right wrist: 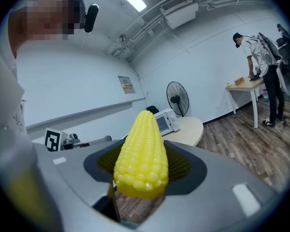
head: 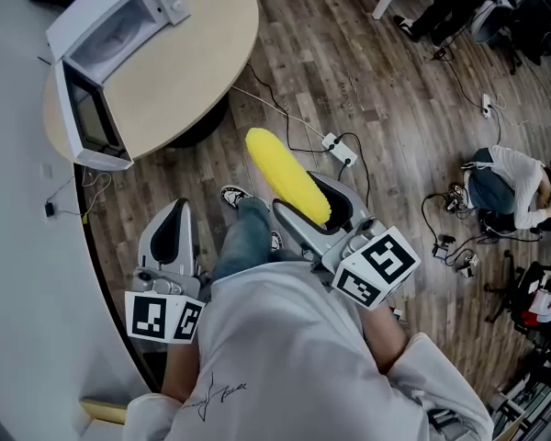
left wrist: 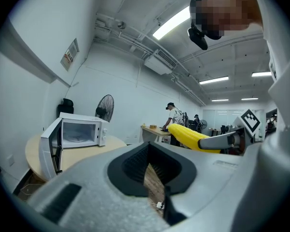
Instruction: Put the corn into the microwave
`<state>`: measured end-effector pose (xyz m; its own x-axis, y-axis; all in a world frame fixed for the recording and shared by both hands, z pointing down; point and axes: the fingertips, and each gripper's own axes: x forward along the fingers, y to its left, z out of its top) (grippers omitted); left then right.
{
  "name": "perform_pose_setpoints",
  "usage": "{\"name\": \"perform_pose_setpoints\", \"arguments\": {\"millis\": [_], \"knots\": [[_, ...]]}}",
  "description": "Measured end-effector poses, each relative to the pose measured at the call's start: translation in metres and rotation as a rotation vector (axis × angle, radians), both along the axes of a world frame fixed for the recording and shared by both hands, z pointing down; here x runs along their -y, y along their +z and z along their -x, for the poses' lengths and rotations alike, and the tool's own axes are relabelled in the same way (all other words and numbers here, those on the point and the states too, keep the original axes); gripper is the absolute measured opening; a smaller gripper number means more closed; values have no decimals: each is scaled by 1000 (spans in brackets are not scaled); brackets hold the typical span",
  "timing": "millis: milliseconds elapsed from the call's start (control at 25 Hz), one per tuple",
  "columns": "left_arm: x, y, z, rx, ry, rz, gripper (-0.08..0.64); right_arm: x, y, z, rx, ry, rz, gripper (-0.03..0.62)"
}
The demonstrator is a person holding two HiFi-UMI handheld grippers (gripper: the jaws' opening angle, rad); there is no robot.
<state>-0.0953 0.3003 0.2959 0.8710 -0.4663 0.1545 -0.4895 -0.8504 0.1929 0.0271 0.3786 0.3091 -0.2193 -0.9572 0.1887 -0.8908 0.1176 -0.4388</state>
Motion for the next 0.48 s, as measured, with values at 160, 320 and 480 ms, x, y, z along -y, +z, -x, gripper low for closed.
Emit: {"name": "perform_pose_setpoints", "arguments": {"millis": [160,320,480], "knots": [[25,5,-13,-12,-8,23,-2,27,-1,-10,-16,-15,-3,264],[55,2,-22,-27,-23,15,-2,64,-3,-18,-28,-52,-7,264],[94,0,-23,-22,-45,17,-2,105,-5,-21,-23,-77,-5,264]]}}
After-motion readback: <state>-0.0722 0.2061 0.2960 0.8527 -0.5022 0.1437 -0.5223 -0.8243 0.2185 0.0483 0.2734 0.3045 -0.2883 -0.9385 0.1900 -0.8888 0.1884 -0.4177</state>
